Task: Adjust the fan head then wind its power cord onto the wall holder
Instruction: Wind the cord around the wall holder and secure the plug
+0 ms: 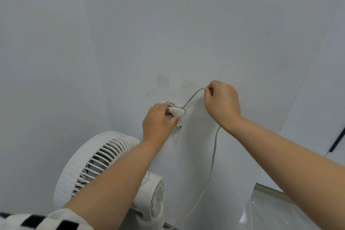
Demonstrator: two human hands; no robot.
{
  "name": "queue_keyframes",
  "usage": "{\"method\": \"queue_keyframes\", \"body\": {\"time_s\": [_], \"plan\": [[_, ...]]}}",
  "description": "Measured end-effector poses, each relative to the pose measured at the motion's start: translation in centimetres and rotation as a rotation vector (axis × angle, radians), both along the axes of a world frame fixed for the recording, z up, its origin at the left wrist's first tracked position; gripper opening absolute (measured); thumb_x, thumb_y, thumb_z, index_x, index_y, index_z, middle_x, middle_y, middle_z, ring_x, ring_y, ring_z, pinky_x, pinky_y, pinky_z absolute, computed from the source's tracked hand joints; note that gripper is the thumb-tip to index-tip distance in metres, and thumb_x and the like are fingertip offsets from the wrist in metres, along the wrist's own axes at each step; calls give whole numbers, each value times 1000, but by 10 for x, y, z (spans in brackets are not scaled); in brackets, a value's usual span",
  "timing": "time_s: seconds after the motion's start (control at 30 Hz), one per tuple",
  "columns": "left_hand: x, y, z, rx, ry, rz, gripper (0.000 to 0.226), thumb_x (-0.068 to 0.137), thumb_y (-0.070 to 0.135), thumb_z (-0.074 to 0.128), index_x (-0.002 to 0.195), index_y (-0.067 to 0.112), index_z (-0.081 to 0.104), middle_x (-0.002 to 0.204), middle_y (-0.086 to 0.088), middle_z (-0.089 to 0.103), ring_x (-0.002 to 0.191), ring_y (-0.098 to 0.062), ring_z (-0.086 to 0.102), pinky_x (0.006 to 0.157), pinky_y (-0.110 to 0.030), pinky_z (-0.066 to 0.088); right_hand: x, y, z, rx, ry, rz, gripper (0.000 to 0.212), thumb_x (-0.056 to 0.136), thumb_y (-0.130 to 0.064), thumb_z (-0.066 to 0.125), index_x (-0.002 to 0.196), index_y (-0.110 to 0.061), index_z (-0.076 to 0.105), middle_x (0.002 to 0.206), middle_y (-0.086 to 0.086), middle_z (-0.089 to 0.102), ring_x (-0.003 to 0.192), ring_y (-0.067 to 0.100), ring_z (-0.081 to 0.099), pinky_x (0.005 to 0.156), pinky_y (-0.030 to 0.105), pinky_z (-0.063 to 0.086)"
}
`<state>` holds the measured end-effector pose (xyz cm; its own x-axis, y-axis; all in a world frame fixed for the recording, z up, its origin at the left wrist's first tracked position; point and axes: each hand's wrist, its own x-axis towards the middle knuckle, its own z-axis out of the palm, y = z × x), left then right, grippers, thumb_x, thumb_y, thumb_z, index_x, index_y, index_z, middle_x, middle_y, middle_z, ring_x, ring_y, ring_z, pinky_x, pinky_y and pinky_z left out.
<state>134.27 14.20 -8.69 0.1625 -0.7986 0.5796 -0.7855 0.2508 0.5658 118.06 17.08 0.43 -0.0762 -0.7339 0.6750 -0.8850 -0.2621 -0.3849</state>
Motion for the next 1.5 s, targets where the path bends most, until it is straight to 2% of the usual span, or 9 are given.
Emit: {"method": "queue_keyframes", "body": {"time_s": [0.17,0.37,0.6,0.77,0.97,1.1,1.23,1.37,1.5], "plan": [[-10,-14,19,-68,-78,-58,34,74,43,71,94,16,64,97,3,60,98,-16,51,72,-27,42,3,-5,0,39,-219,38,23,92,-14,48,78,-1,60,67,4,55,67,22,51,61,27,34],[-18,-23,32,-45,-216,29,39,79,48,65,93,12,64,100,-1,61,97,-21,53,70,-30,41,7,-6,1,98,-348,102,22,92,-17,51,75,-8,61,57,-6,51,60,16,51,61,24,37],[-13,-25,42,28,-139,68,33,85,46,56,86,14,66,88,-1,69,85,-23,61,70,-30,44,7,-6,0,133,-344,95,21,92,-20,53,79,-8,64,59,-7,52,65,17,53,63,25,38],[-8,-27,44,38,-102,52,31,87,41,54,77,15,67,80,-3,70,80,-25,63,72,-32,47,10,-5,-9,144,-310,108,20,92,-20,53,76,-11,63,60,-8,52,63,14,51,56,26,36],[4,-32,57,61,-227,-31,28,86,39,57,77,14,67,82,-3,71,83,-24,63,75,-34,49,6,-8,-18,161,-288,125,21,94,-19,51,77,-11,61,61,-7,51,59,9,48,53,16,36],[8,-39,63,65,-249,-67,25,85,36,60,79,13,68,84,-3,71,84,-23,62,71,-29,43,8,-9,-28,178,-286,135,20,93,-20,51,76,-14,58,58,-9,50,57,9,47,54,26,36],[10,-42,64,89,-185,-64,21,83,33,62,77,15,69,84,-1,70,85,-20,61,71,-25,40,8,-10,-34,207,-318,142,19,93,-20,51,77,-13,60,61,-6,53,57,8,49,53,21,37],[13,-42,64,98,-160,-66,15,80,25,59,77,14,70,84,-2,71,85,-22,62,74,-27,42,7,-10,-37,245,-361,162,24,92,-20,50,81,-6,65,71,5,61,66,17,53,59,29,40],[14,-42,66,109,-64,-65,11,77,23,61,72,17,69,78,1,70,80,-18,61,69,-23,40,5,-13,-42,281,-395,215,23,91,-18,48,83,-7,67,61,0,55,58,15,48,58,28,39]]}}
